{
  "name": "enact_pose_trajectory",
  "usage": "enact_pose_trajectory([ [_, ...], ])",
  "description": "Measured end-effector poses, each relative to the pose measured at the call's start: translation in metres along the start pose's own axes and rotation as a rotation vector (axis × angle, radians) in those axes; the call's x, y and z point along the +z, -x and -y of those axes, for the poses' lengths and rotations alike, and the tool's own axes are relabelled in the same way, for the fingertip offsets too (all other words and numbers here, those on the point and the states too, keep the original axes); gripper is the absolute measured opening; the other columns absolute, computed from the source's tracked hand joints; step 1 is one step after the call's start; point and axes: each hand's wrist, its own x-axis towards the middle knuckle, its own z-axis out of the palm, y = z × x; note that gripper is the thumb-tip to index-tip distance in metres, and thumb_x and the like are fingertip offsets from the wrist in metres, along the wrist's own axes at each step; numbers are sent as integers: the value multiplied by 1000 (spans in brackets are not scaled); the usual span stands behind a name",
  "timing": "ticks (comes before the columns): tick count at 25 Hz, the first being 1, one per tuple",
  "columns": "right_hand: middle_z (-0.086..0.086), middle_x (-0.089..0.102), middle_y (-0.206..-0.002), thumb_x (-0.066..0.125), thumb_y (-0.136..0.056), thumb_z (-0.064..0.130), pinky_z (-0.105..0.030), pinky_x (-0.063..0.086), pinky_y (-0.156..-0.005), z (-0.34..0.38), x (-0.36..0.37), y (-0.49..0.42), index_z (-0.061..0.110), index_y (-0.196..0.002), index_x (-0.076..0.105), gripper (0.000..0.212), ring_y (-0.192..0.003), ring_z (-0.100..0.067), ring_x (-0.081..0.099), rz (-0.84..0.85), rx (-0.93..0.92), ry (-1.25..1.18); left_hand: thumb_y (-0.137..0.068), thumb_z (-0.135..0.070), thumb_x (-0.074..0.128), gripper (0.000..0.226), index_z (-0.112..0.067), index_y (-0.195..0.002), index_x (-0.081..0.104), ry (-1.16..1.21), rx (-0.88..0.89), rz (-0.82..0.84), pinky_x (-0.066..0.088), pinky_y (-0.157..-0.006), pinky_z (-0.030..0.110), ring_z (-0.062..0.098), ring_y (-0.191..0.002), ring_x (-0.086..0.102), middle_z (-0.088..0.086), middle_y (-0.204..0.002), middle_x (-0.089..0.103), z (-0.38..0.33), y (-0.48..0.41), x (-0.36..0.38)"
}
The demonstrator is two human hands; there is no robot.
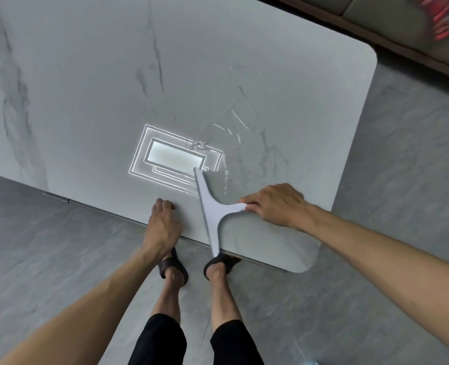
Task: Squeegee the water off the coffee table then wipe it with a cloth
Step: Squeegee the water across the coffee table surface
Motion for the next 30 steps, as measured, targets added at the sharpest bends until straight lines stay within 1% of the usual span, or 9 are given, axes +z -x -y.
enact_pose_trajectory([
  [2, 9, 69, -116, 34, -94, 54, -36, 45, -82, -41, -6, 27, 51, -119, 55, 33, -105, -22, 63, -23, 76, 16, -75, 0, 50, 47, 0, -122, 46, -77, -8, 62, 41, -93, 41, 38, -118, 38, 21, -129, 36, -14, -3, 6],
  [5, 13, 66, -123, 36, -96, 55, -33, 43, -82, -83, -13, 57, 57, -125, 52, 33, -110, -19, 62, -62, 179, 62, -75, -3, 47, 47, -2, -121, 43, -143, -78, 137, 39, -89, 41, 42, -118, 36, 31, -133, 31, -27, -9, 8],
  [9, 15, 67, -120, 35, -96, 55, -31, 46, -78, -98, -22, 79, 59, -125, 52, 33, -106, -18, 64, -91, 236, 121, -74, -6, 50, 41, -6, -115, 48, -137, -38, 110, 35, -76, 33, 34, -102, 47, 17, -116, 45, -21, -9, 1],
  [13, 15, 70, -109, 31, -95, 58, -30, 40, -68, -50, -29, 61, 61, -122, 49, 33, -97, -16, 65, -65, 65, 71, -79, -5, 52, 33, -11, -111, 53, 54, -88, -40, 37, -60, 27, 13, -69, 52, 6, -101, 58, 8, 3, -15],
  [15, 11, 70, -111, 32, -95, 56, -31, 35, -67, -6, -25, 27, 59, -121, 49, 32, -100, -20, 64, 5, -63, 22, -81, -5, 51, 29, -12, -109, 55, 140, -179, -145, 43, -67, 30, 18, -78, 58, 8, -106, 61, 22, 4, -27],
  [18, 4, 68, -118, 34, -97, 52, -35, 41, -75, 70, -13, -39, 54, -123, 52, 32, -105, -25, 62, 80, -207, 14, -81, -3, 50, 30, -9, -110, 56, 204, -264, -277, 46, -79, 36, 30, -99, 57, 14, -112, 61, 41, 2, -43],
  [23, 1, 64, -126, 34, -97, 52, -43, 47, -87, 136, -10, -114, 51, -129, 51, 36, -112, -29, 59, 57, -244, -3, -79, -4, 51, 29, -10, -107, 51, 177, -317, -274, 45, -76, 37, 31, -95, 54, 14, -110, 58, 63, -9, -62],
  [26, 5, 61, -132, 35, -93, 59, -46, 46, -94, 108, -28, -130, 55, -128, 50, 38, -119, -28, 56, -9, -144, -53, -77, -4, 51, 27, -14, -102, 47, 173, -277, -198, 41, -67, 34, 31, -84, 54, 13, -103, 58, 60, -14, -64],
  [30, 8, 61, -133, 35, -92, 54, -38, 42, -92, 20, -62, -114, 56, -126, 51, 38, -118, -26, 57, -180, 24, -53, -77, -3, 52, 39, -11, -115, 47, 199, -229, -119, 37, -66, 31, 31, -84, 56, 13, -103, 59, 29, -24, -58],
])
